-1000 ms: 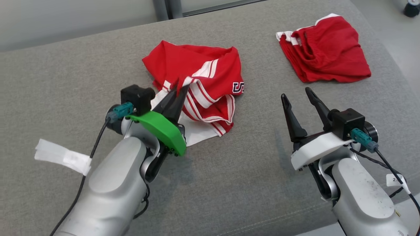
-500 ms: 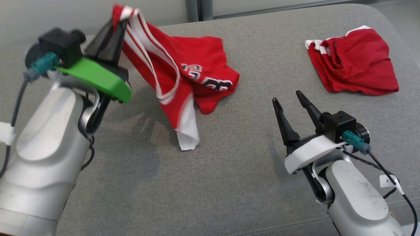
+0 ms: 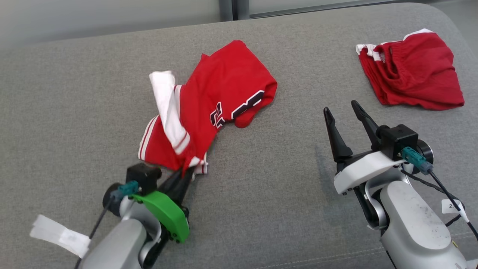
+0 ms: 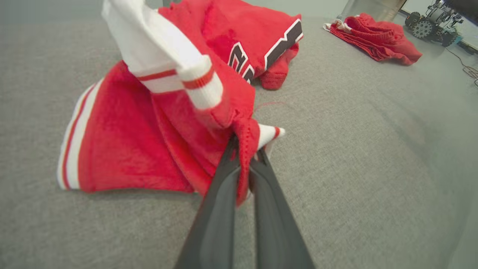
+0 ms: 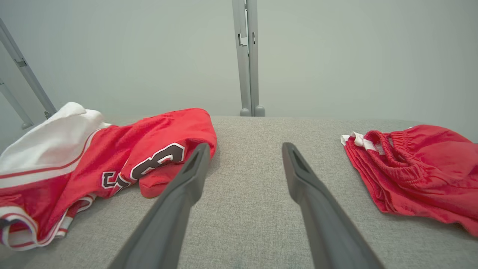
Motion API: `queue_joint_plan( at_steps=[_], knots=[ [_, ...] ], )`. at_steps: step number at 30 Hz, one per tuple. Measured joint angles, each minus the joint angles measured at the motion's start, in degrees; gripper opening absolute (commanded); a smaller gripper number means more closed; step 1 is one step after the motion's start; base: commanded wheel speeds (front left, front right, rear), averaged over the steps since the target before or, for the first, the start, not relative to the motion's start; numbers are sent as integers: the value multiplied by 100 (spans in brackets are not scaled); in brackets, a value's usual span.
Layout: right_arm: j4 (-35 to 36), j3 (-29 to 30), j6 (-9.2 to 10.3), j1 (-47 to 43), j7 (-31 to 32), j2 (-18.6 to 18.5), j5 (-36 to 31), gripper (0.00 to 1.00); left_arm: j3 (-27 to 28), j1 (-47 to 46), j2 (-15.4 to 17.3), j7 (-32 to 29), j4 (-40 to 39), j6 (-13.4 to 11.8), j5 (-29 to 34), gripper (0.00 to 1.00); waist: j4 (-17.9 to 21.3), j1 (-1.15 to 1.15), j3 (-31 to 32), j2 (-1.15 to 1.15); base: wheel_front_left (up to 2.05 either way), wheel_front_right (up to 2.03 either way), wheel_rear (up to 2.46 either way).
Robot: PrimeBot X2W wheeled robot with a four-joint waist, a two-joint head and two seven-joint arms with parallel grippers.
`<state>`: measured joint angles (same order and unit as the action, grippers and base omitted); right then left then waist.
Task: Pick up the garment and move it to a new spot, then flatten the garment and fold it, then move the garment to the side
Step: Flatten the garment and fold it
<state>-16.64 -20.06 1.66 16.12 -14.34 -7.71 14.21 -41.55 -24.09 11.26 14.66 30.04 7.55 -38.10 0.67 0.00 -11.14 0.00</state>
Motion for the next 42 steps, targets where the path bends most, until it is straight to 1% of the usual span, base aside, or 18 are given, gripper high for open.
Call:
queue_joint_plan(
  at_steps=[3, 8, 11, 12, 14, 15, 16, 20, 28, 31, 36, 42],
  knots=[
    [-3, -20, -8, 1, 0, -2, 0, 100, -214, 228, -137, -2, 101, 0, -138, 0, -68, 0, -15, 0, 0, 0, 0],
    [-9, -87, -15, 3, 0, 26, 0, 100, -593, 505, -144, -147, 221, 0, -343, 0, -94, 0, -13, 0, 0, 0, 0],
    [-16, -87, -15, 3, 0, 27, 0, 100, -527, 532, -151, -102, 296, 0, -421, 0, -98, 0, -9, 0, 0, 0, 0],
    [-22, -85, -15, 3, 0, 26, 0, 100, -476, 532, -153, -99, 321, 0, -438, 31, -100, 0, -7, 0, 0, 0, 0],
    [-37, -81, -15, 3, 0, 25, 0, 100, -341, 532, -168, -98, 353, 0, -560, 31, -103, 0, -3, 0, 0, 0, 0],
    [-40, -80, -15, 3, 0, 25, 0, 100, -270, 532, -182, -94, 357, 0, -634, 86, -104, 0, -1, 0, 0, 0, 0],
    [-40, -78, -15, 3, 0, 25, 0, 100, -216, 532, -197, -93, 356, 0, -722, 100, -106, 0, 1, 0, 0, 0, 0],
    [-44, -59, -14, 3, 0, 21, 0, 100, -91, 532, -271, -92, 282, 0, -862, 100, -124, 0, 9, 0, 0, 0, 0],
    [-48, 37, 1, -11, 0, -13, 43, 100, -121, 615, -232, -82, 26, 0, -994, 100, -250, 0, 23, 0, 0, 0, 0],
    [-49, 32, 0, -17, 0, -10, 43, 100, -87, 819, -86, -73, -71, 0, -1060, 100, -304, 0, 45, 0, 0, 0, 0],
    [-52, 29, 0, -21, 0, -7, 43, 100, 152, 1066, 225, -47, -136, 0, -1093, 100, -354, 0, 83, 0, 0, 0, 0],
    [-89, 25, 0, -49, 0, -9, 43, 100, 348, 1151, 388, -43, -363, 0, -1099, 100, -404, 0, 147, 0, 0, 0, 0]
  ],
)
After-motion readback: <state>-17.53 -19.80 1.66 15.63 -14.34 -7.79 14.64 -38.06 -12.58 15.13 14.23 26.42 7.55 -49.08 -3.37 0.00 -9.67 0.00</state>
